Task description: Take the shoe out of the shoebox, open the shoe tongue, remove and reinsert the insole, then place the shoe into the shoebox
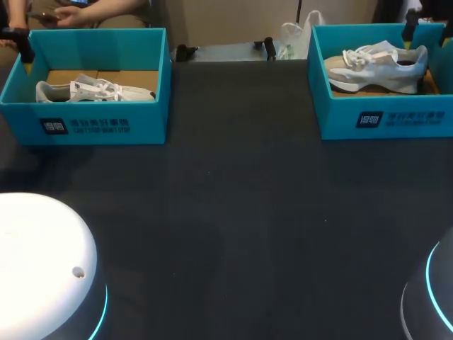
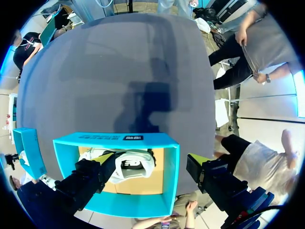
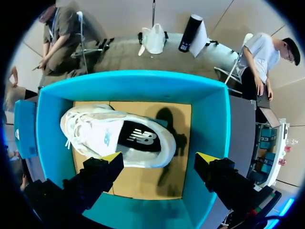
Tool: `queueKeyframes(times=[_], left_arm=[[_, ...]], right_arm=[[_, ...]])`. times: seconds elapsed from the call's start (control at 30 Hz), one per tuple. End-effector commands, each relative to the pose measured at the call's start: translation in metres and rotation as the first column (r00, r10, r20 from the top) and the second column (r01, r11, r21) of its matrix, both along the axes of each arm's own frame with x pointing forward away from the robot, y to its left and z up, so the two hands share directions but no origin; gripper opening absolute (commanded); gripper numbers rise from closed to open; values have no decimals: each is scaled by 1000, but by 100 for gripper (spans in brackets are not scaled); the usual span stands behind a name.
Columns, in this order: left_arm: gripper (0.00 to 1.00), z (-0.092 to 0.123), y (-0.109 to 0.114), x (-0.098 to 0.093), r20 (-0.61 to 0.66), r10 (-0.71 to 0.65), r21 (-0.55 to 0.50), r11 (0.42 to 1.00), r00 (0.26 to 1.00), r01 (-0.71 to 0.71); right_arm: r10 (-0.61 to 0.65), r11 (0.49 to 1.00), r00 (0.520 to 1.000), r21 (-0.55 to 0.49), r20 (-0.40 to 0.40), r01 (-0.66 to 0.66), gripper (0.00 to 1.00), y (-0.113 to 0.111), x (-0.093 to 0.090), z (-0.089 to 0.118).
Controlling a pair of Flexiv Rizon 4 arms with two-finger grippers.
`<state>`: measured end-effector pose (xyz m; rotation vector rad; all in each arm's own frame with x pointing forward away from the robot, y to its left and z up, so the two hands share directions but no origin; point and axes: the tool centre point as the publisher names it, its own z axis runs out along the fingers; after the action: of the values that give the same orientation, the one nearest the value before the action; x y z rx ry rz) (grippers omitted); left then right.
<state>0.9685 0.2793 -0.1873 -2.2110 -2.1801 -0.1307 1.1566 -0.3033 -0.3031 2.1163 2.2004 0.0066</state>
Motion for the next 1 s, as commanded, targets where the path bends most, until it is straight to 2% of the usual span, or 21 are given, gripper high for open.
queueKeyframes(times=[0.03,0.3,0.67,0.77,1.0], left_arm=[[100,0,0,-1,2,0,2,1000,1000,0],[100,0,0,-1,2,0,2,1000,1000,0],[100,0,0,-1,2,0,2,1000,1000,0],[100,0,0,-1,2,0,2,1000,1000,0],[100,0,0,-1,2,0,2,1000,1000,0]], right_arm=[[-2,1000,999,1,-33,2,100,-1,7,-9],[-26,1000,997,0,-71,26,100,-7,7,-27],[-37,999,995,3,-88,38,100,-11,6,-43],[-41,999,995,6,-91,41,96,-13,6,-49],[-54,998,993,7,-105,55,98,-17,7,-58]])
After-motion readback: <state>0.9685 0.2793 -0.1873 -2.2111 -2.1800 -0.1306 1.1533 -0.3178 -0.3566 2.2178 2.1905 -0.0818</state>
